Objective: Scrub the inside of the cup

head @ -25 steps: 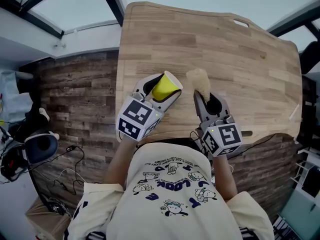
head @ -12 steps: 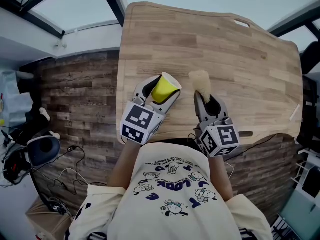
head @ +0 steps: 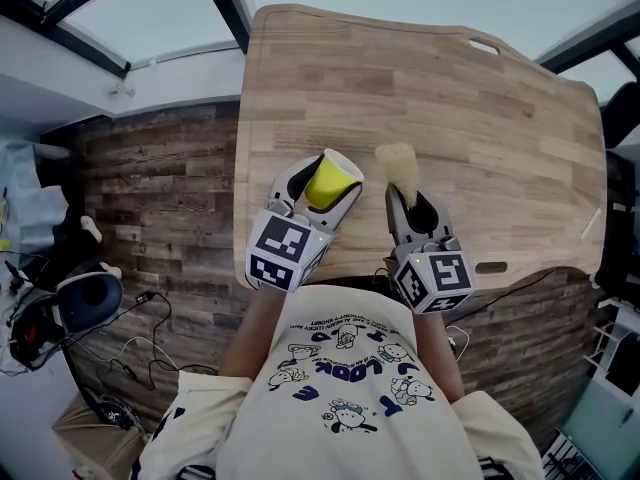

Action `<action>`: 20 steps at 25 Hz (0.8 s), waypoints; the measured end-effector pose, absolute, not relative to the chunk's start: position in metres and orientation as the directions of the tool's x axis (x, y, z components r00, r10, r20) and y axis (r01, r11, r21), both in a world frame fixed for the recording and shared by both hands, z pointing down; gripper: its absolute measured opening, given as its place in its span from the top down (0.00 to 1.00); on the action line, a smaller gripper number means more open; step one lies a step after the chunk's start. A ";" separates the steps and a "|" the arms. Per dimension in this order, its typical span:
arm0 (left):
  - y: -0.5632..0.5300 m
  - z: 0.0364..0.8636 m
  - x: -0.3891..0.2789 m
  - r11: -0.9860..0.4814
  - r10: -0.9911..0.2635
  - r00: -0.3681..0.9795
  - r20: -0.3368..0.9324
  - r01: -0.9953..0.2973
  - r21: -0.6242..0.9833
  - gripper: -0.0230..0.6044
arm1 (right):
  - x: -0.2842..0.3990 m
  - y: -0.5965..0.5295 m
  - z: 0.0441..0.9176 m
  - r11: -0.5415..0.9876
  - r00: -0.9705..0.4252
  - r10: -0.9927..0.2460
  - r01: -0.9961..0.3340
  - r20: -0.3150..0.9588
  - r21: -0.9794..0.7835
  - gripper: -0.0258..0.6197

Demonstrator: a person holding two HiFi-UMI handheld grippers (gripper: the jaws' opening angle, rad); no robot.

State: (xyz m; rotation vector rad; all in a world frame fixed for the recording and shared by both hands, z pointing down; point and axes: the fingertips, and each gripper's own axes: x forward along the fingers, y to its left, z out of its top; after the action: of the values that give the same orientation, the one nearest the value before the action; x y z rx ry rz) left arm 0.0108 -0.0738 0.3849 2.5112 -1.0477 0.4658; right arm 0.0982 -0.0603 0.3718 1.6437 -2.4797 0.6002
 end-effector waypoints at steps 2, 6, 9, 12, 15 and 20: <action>-0.073 0.385 0.011 -0.651 -0.603 0.667 0.437 -0.728 0.214 0.49 | 0.097 -0.060 0.372 0.335 -0.409 -0.862 -0.903 0.300 -0.271 0.84; -0.074 0.384 0.013 -0.650 -0.605 0.666 0.436 -0.730 0.213 0.49 | 0.097 -0.060 0.373 0.330 -0.409 -0.861 -0.901 0.301 -0.281 0.84; -0.073 0.385 0.014 -0.655 -0.602 0.666 0.440 -0.727 0.205 0.49 | 0.097 -0.059 0.372 0.324 -0.401 -0.865 -0.905 0.301 -0.276 0.84; -0.073 0.382 0.015 -0.657 -0.606 0.666 0.435 -0.728 0.199 0.49 | 0.097 -0.058 0.371 0.317 -0.395 -0.869 -0.908 0.300 -0.275 0.84; -0.073 0.382 0.014 -0.654 -0.610 0.664 0.434 -0.730 0.199 0.49 | 0.096 -0.058 0.371 0.315 -0.394 -0.869 -0.907 0.299 -0.279 0.84; -0.074 0.381 0.017 -0.654 -0.611 0.666 0.427 -0.729 0.200 0.49 | 0.097 -0.058 0.371 0.314 -0.392 -0.870 -0.908 0.301 -0.276 0.84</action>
State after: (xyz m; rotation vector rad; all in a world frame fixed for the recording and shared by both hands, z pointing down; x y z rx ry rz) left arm 0.0168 -0.0736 0.3807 2.5279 -1.0580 0.4614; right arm 0.0967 -0.0578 0.3712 1.6752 -2.4674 0.6198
